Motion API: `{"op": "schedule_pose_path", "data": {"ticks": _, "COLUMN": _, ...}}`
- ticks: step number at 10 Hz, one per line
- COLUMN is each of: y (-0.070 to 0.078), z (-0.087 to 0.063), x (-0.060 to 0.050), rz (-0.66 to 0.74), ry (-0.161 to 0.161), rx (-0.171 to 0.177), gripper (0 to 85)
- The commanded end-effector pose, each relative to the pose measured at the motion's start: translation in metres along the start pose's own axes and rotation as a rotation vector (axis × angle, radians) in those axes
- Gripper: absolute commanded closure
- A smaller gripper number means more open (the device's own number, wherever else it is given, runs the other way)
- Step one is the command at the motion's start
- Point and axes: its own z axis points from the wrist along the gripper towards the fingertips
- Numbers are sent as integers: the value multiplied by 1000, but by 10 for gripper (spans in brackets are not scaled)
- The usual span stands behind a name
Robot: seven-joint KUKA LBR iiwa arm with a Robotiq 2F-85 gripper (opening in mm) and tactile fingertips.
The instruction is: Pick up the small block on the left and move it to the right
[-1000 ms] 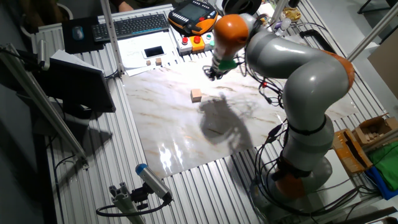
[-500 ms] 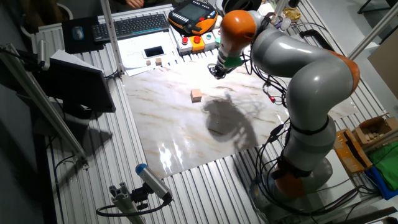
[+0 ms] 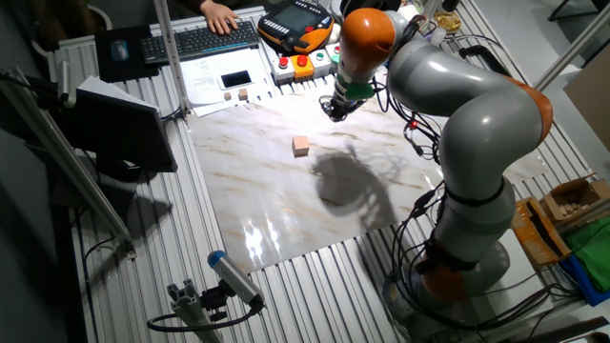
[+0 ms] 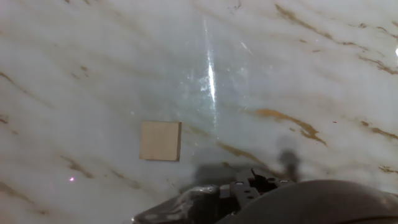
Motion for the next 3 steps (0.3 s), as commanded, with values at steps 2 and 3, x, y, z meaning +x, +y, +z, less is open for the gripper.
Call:
{"op": "schedule_pose_path", "data": {"ticks": 2, "y": 0, "z": 0, "x": 0, "rz": -6, "ry": 5, "rx": 1, "gripper": 843}}
{"op": "schedule_pose_path", "data": {"ticks": 3, "y": 0, "z": 0, "x": 0, "rz": -8, "ry": 6, "rx": 1, "gripper": 843}}
